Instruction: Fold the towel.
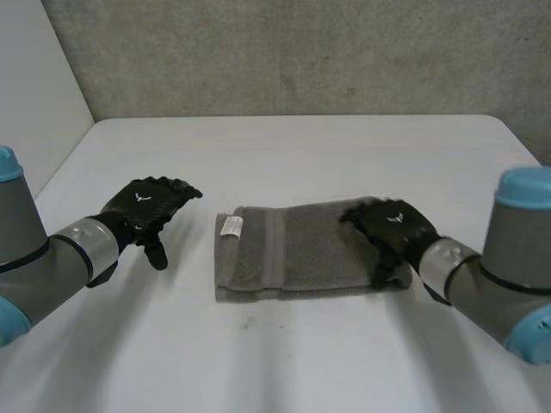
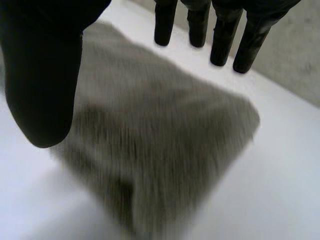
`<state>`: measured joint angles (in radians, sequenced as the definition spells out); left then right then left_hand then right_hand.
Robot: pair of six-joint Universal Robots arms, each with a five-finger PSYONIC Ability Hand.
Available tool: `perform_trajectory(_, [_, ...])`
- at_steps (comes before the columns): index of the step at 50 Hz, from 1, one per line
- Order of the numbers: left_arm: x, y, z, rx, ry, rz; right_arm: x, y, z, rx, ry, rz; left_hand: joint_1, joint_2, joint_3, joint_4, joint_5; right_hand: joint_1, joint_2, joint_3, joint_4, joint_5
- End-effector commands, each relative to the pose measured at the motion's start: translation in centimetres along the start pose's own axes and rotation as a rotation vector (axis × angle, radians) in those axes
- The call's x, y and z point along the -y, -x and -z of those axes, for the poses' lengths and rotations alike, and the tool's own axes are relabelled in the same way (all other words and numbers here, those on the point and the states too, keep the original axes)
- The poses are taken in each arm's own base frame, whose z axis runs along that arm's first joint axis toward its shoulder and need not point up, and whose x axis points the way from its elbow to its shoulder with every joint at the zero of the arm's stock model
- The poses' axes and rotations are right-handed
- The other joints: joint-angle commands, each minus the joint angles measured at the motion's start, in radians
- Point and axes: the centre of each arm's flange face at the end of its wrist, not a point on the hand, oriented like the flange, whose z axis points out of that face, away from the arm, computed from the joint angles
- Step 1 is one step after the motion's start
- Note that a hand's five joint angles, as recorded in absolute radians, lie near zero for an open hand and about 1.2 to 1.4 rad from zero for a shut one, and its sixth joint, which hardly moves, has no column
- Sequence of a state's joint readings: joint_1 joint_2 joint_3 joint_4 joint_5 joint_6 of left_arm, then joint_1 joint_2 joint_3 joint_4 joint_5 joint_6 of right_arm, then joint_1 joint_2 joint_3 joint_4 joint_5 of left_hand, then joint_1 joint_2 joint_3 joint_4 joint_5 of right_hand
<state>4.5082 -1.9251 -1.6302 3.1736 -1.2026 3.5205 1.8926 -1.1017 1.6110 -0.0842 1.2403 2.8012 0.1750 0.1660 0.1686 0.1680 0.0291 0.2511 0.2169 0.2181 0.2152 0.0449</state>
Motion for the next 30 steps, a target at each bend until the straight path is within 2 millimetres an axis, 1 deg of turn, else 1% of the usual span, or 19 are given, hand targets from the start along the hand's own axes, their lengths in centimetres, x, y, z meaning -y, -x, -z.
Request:
perform_trajectory(1, [-0.1, -0.2, 0.1, -0.006, 0.003, 0.000, -3.4, -1.3, 0.3, -0.068, 0.037, 0.075, 0.000, 0.009, 0.006, 0.007, -0.029, 0.678, 0.712, 0.711, 0.713, 0.709])
perform_trajectory(2, [-0.1, -0.2, 0.1, -0.006, 0.003, 0.000, -3.4, -1.3, 0.3, -0.068, 0.037, 0.075, 0.000, 0.009, 0.006, 0.007, -0.029, 0.679, 0.714, 0.712, 0.715, 0.711])
perform_trajectory(4, [-0.1, -0.4, 0.1, -0.009, 0.004, 0.000, -2.8, -2.0, 0.0, -0.119, 0.001, 0.116, 0.000, 0.009, 0.006, 0.007, -0.029, 1.143, 1.177, 1.176, 1.179, 1.175])
perform_trajectory(7, [-0.1, -0.4, 0.1, -0.010, 0.004, -0.001, -2.0, -2.3, 0.0, -0.148, -0.031, 0.139, 0.000, 0.009, 0.006, 0.007, -0.029, 1.145, 1.179, 1.178, 1.181, 1.177])
perform_trajectory(9, [-0.1, -0.5, 0.1, -0.013, 0.003, -0.002, 1.0, -3.3, -0.2, -0.206, -0.132, 0.185, 0.000, 0.009, 0.006, 0.007, -0.029, 1.145, 1.179, 1.178, 1.181, 1.177])
perform_trajectory(10, [-0.1, -0.5, 0.1, -0.013, 0.003, -0.002, 1.0, -3.3, -0.2, -0.206, -0.132, 0.185, 0.000, 0.009, 0.006, 0.007, -0.029, 1.145, 1.179, 1.178, 1.181, 1.177])
perform_trajectory(11, [-0.1, -0.5, 0.1, -0.013, 0.003, -0.002, 2.6, -3.1, -0.3, -0.207, -0.180, 0.209, 0.000, 0.009, 0.006, 0.007, -0.029, 1.145, 1.179, 1.178, 1.181, 1.177])
perform_trajectory(12, [0.0, -0.5, 0.2, -0.012, 0.000, -0.003, 4.1, -1.8, -0.6, -0.181, -0.227, 0.230, 0.000, 0.009, 0.006, 0.007, -0.029, 1.145, 1.179, 1.178, 1.181, 1.177])
perform_trajectory(13, [0.0, -0.5, 0.2, -0.012, 0.000, -0.003, 4.1, -1.8, -0.6, -0.180, -0.227, 0.231, 0.000, 0.009, 0.006, 0.007, -0.029, 1.145, 1.179, 1.178, 1.181, 1.177])
perform_trajectory(15, [0.2, -0.5, 0.5, -0.006, -0.007, -0.005, 6.5, 2.8, -1.5, -0.071, -0.306, 0.279, 0.000, 0.009, 0.006, 0.007, -0.029, 1.145, 1.179, 1.178, 1.181, 1.177])
perform_trajectory(16, [0.2, -0.5, 0.5, -0.006, -0.007, -0.005, 6.5, 2.9, -1.5, -0.070, -0.306, 0.279, 0.000, 0.009, 0.006, 0.007, -0.029, 1.145, 1.179, 1.178, 1.181, 1.177])
perform_trajectory(17, [0.4, -0.4, 0.7, -0.004, -0.012, -0.007, 6.9, 5.4, -1.9, -0.004, -0.315, 0.297, 0.000, 0.009, 0.006, 0.007, -0.029, 1.145, 1.179, 1.178, 1.181, 1.177])
perform_trajectory(18, [0.4, -0.4, 0.7, -0.004, -0.012, -0.007, 7.0, 5.4, -1.9, -0.004, -0.315, 0.298, 0.000, 0.009, 0.006, 0.007, -0.029, 1.145, 1.179, 1.178, 1.181, 1.177])
perform_trajectory(20, [0.4, -0.4, 0.8, -0.003, -0.011, -0.006, 7.0, 9.9, -2.5, 0.125, -0.299, 0.345, 0.000, 0.009, 0.006, 0.007, -0.029, 1.145, 1.179, 1.178, 1.181, 1.177])
perform_trajectory(21, [0.4, -0.4, 0.8, -0.003, -0.011, -0.006, 7.0, 9.9, -2.5, 0.126, -0.299, 0.345, 0.000, 0.009, 0.006, 0.007, -0.029, 1.145, 1.179, 1.178, 1.181, 1.177])
perform_trajectory(23, [0.3, -0.4, 0.8, -0.002, -0.009, -0.005, 5.9, 13.4, -3.1, 0.221, -0.261, 0.422, 0.000, 0.009, 0.006, 0.007, -0.029, 1.145, 1.179, 1.178, 1.181, 1.177])
perform_trajectory(26, [0.3, -0.4, 0.8, -0.001, -0.009, -0.005, 5.1, 14.9, -3.2, 0.270, -0.243, 0.467, 0.000, 0.009, 0.006, 0.007, -0.029, 1.145, 1.179, 1.178, 1.181, 1.177])
perform_trajectory(28, [0.3, -0.3, 0.8, 0.000, -0.008, -0.004, 3.6, 17.3, -3.1, 0.364, -0.225, 0.550, 0.000, 0.009, 0.006, 0.007, -0.029, 1.145, 1.179, 1.178, 1.181, 1.177])
perform_trajectory(30, [0.4, -0.3, 0.8, 0.001, -0.010, -0.005, 3.4, 17.8, -3.0, 0.391, -0.236, 0.583, 0.000, 0.009, 0.006, 0.007, -0.029, 1.145, 1.179, 1.178, 1.181, 1.177])
